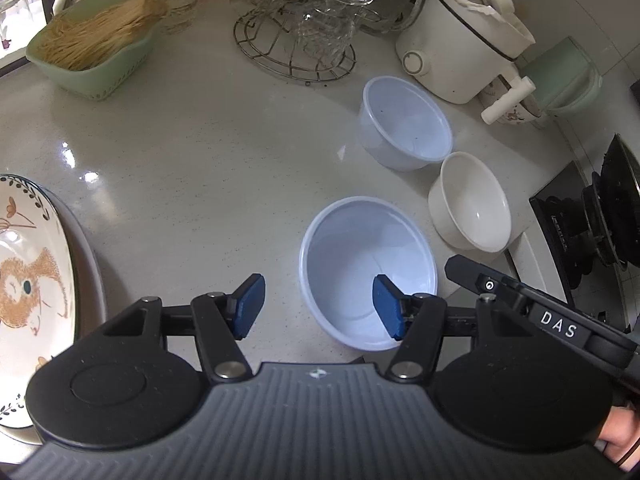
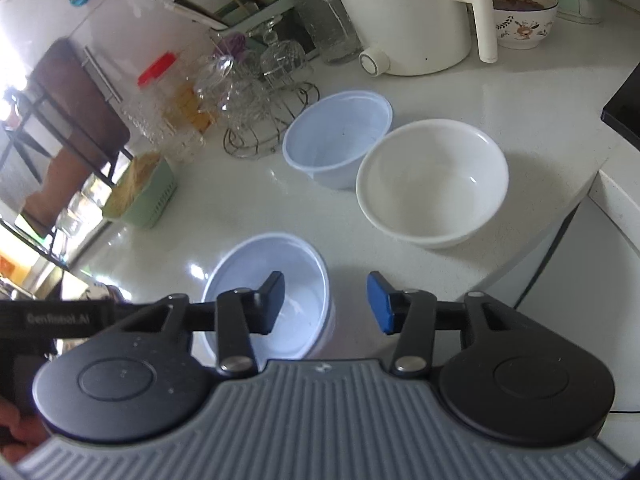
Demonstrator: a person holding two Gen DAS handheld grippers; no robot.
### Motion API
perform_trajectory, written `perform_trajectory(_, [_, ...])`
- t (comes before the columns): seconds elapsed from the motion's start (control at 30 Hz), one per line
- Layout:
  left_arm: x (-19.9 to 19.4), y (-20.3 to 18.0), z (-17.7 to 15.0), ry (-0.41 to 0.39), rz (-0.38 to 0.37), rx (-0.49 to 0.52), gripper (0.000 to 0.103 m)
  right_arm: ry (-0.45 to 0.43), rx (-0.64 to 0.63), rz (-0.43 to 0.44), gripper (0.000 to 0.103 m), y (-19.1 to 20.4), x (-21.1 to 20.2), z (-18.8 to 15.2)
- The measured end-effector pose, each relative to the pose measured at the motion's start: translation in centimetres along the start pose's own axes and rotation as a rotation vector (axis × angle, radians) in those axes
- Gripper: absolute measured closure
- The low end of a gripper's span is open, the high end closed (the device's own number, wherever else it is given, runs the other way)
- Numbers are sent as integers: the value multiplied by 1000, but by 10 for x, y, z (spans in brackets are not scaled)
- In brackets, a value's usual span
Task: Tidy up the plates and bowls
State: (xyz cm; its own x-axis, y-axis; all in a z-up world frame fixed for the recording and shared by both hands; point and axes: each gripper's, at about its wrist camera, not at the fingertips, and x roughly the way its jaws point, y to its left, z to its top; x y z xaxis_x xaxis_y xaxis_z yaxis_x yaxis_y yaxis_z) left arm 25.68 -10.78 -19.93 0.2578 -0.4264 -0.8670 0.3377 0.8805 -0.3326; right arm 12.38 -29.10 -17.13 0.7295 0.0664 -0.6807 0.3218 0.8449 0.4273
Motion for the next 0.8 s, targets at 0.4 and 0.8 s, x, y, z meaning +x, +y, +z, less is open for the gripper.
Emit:
perform_trajectory(0.4, [16, -14, 17, 39, 70, 2, 46, 24, -46, 58, 62, -1, 17, 6])
perform_trajectory(0.8, [31, -20, 20, 65, 126, 20, 82, 67, -89, 51, 79, 2, 25, 0])
